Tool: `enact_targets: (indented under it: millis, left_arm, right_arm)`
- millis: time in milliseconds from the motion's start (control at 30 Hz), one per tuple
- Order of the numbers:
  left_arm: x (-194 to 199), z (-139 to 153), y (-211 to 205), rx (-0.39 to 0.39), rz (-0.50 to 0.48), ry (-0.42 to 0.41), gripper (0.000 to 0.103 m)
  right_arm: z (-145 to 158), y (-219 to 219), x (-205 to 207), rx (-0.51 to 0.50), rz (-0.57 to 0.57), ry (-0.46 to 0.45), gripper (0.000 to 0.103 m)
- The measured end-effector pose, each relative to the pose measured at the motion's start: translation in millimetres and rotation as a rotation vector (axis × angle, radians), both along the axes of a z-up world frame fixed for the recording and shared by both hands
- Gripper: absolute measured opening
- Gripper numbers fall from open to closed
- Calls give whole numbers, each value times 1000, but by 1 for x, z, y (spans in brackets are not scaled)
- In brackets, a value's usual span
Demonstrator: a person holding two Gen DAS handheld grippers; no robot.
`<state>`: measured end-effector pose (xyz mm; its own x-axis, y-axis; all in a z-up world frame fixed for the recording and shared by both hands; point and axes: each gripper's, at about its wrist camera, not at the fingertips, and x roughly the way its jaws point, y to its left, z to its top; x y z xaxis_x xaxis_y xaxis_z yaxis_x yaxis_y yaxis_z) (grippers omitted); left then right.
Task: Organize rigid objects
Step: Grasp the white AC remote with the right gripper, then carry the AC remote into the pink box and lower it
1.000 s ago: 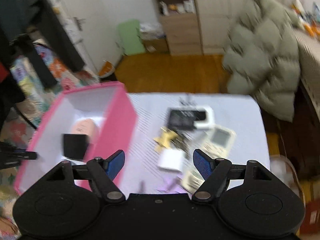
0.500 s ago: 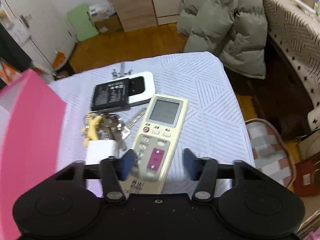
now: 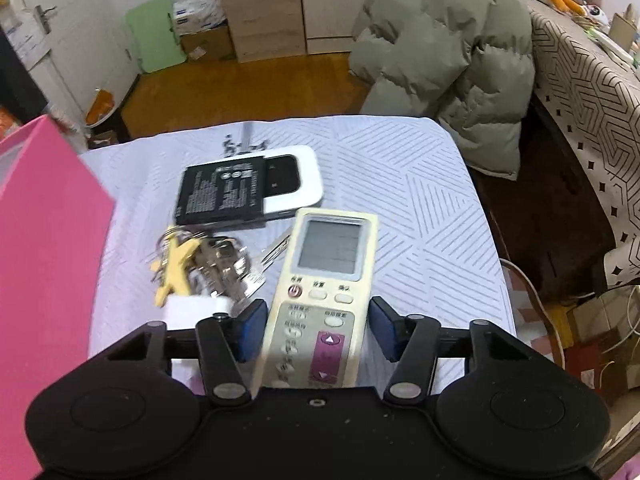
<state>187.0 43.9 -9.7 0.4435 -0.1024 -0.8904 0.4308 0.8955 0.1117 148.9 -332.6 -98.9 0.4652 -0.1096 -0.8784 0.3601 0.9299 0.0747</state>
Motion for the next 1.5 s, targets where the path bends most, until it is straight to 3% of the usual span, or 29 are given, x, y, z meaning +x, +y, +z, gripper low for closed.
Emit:
enact_targets:
  millis: [233, 533, 1133, 1500]
  left_arm:
    - [0, 0, 1, 14, -7, -11, 4]
    - [0, 0, 2, 5, -11, -6, 4]
    - [2, -1, 5, -21, -17, -10, 4]
    - [1, -1, 6, -27, -11, -20, 4]
  right_arm:
    - [-3, -1, 0, 42, 17, 45, 63]
    - [1, 14, -1, -58, 22, 11, 60]
    - [49, 40, -39, -127, 39, -110, 59]
    - [107, 75, -57, -202, 120, -265, 58]
